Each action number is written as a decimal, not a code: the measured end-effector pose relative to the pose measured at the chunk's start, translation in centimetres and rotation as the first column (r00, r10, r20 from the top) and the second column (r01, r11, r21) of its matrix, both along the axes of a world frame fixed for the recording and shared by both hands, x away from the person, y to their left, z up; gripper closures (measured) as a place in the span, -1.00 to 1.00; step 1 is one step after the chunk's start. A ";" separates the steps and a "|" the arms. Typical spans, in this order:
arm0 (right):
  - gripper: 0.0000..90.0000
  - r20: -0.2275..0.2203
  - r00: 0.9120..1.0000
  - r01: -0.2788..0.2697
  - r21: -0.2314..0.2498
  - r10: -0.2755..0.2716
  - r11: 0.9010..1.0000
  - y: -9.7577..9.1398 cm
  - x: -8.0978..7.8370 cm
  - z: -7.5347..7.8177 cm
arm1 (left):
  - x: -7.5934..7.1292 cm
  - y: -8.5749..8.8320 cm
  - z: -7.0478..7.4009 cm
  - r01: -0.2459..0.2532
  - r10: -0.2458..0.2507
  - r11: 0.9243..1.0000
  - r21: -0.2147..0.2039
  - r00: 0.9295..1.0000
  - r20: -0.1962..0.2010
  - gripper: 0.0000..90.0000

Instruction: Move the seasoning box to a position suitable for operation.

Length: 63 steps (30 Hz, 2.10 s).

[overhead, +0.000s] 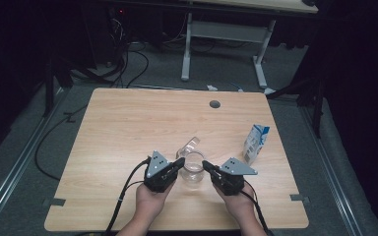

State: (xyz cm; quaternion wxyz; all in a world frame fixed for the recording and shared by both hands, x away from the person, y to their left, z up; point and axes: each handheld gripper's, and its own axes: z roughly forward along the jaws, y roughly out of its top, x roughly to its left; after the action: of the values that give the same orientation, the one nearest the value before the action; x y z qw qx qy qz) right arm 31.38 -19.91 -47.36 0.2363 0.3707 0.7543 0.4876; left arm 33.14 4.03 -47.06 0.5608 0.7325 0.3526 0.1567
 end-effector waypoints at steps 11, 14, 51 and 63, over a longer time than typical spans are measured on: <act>1.00 0.000 1.000 0.000 -0.008 0.000 1.000 0.0 -0.1 -0.1 | 0.5 0.4 -0.2 -0.023 0.023 1.000 -0.002 1.000 -0.007 1.00; 1.00 -0.001 1.000 -0.001 -0.008 0.001 1.000 0.0 0.0 0.0 | 0.7 0.5 -0.2 -0.032 0.032 0.999 -0.003 0.999 -0.008 1.00; 0.84 0.005 0.999 0.051 0.026 -0.051 0.998 -2.0 -0.1 0.3 | -0.4 6.2 -3.7 -0.077 0.083 0.988 0.135 0.996 -0.038 0.85; 0.72 -0.023 0.988 0.151 0.010 -0.151 0.989 -5.1 -0.7 -0.3 | -1.2 10.5 -5.0 -0.095 0.105 0.981 0.166 0.993 -0.051 0.67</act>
State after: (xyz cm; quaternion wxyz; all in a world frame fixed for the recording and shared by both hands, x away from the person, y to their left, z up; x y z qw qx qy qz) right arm 30.66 -25.04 -47.68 0.2617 0.4335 0.7239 0.4685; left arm 31.95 14.56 -52.07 0.4795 0.7617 0.3915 0.1914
